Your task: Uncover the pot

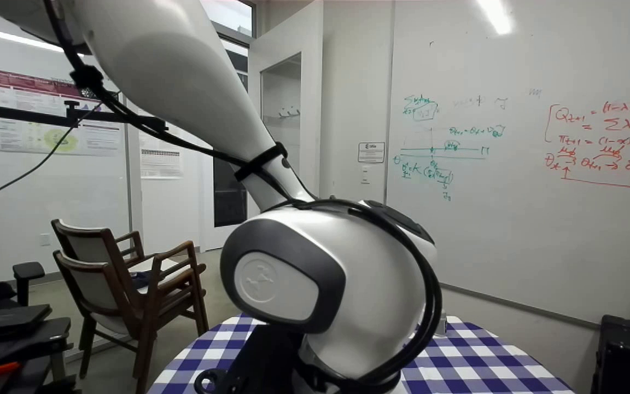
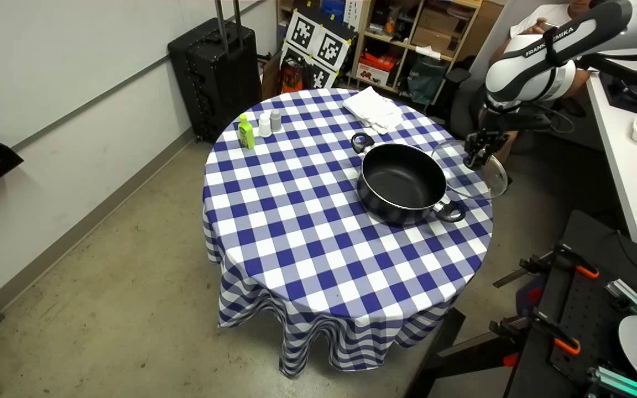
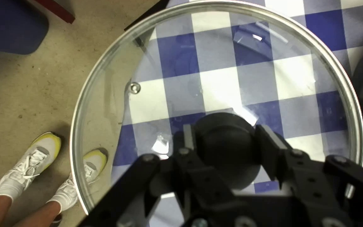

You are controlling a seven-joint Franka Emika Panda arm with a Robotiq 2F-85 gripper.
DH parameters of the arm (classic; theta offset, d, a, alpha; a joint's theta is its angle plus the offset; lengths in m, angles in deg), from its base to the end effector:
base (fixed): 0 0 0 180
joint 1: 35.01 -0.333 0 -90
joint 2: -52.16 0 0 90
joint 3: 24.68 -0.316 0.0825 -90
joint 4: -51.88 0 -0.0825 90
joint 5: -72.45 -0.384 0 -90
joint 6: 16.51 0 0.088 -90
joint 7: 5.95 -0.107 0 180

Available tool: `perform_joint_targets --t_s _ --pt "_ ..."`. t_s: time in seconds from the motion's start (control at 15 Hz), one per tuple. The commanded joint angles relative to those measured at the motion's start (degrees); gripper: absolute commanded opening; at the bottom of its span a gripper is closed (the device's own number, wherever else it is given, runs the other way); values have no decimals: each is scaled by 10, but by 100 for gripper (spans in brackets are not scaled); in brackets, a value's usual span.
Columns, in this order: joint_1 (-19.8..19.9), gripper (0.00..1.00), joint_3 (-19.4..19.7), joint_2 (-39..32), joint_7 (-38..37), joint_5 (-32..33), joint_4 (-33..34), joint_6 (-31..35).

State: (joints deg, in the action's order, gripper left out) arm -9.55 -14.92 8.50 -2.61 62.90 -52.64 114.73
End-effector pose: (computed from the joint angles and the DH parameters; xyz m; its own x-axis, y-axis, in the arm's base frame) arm 0.4975 -0.3458 0.0996 0.7616 -0.5865 -0.2756 -0.6075 -0.7942 0.0115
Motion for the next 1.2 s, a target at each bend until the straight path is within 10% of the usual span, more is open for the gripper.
perform_joint_targets --t_s 0.0,1.0,1.13 --pt "5 25 -10 -26 11 -14 47 -22" --pt "2 25 -14 -90 9 -5 111 -70" --pt "1 77 -13 -95 8 -4 117 -85"
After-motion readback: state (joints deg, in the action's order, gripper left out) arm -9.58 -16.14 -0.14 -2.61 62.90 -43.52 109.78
